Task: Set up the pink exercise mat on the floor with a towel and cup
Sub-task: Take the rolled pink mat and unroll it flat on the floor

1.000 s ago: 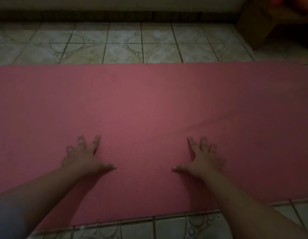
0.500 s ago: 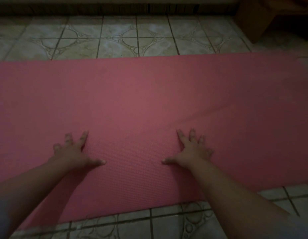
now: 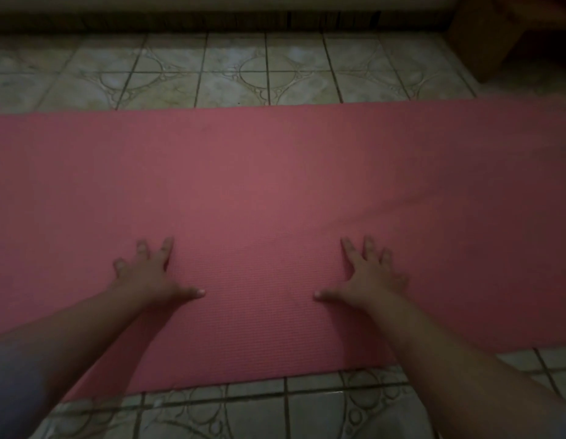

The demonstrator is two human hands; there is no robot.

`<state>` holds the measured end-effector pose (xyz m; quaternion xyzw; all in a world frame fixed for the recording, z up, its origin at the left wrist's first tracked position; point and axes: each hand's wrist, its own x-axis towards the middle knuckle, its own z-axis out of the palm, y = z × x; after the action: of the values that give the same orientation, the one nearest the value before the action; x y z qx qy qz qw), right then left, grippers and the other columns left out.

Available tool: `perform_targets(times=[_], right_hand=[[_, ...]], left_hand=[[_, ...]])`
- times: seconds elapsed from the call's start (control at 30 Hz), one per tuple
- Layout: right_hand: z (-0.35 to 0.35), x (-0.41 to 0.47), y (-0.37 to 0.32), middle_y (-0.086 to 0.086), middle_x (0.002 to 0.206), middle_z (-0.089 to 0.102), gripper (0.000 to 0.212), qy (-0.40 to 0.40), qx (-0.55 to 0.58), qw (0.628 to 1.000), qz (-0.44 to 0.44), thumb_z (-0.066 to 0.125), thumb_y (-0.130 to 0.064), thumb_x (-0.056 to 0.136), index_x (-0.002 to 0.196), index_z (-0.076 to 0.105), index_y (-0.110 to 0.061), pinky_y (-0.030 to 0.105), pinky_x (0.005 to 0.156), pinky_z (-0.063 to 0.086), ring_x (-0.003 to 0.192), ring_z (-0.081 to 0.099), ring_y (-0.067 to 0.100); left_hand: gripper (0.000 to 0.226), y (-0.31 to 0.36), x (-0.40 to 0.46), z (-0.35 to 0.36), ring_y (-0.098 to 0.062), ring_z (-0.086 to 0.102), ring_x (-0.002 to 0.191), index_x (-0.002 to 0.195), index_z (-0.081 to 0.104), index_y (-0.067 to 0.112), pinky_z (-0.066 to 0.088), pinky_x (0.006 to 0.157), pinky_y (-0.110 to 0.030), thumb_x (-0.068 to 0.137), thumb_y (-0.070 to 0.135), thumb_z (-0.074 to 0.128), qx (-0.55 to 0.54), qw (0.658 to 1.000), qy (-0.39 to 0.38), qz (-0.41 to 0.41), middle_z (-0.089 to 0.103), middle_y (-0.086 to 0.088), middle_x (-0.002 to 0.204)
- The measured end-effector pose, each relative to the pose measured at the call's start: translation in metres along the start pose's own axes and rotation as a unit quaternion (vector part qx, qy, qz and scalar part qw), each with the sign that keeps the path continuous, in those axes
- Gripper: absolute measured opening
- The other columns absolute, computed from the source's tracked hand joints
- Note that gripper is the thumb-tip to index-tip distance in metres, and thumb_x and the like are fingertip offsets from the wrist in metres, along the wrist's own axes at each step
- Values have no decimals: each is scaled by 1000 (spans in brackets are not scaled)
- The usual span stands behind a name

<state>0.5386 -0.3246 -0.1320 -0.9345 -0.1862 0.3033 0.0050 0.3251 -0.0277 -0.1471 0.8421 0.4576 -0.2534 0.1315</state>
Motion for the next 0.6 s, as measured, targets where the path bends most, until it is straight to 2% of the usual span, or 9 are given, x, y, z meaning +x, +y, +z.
perform_targets(times=[0.1,0.3,0.6], right_hand=[[1,-6,-1,-7,158,-24,135,-6,-11,1000,-7,62,-88,38,144,-11,-50,67,110,13,146,-14,31],[10,-19,2,-7,158,-25,130,0,-19,1000,-11,57,-90,43,144,-13,-49,65,111,13,146,-15,30],[24,-38,6,-6,157,-27,129,-3,-17,1000,-8,54,-91,44,144,-16,-49,65,112,11,146,-16,31]], left_hand=[[139,-5,1,0,-51,0,140,144,-13,46,11,116,-55,34,89,61,-11,1000,-2,-17,-17,-11,158],[144,-8,0,4,-51,-2,140,142,-16,48,13,115,-57,26,92,56,-21,1000,-10,-14,-20,-7,157],[141,-14,-10,9,-49,-6,141,140,-18,49,16,114,-60,30,88,62,-21,999,-21,-13,-23,-4,157]])
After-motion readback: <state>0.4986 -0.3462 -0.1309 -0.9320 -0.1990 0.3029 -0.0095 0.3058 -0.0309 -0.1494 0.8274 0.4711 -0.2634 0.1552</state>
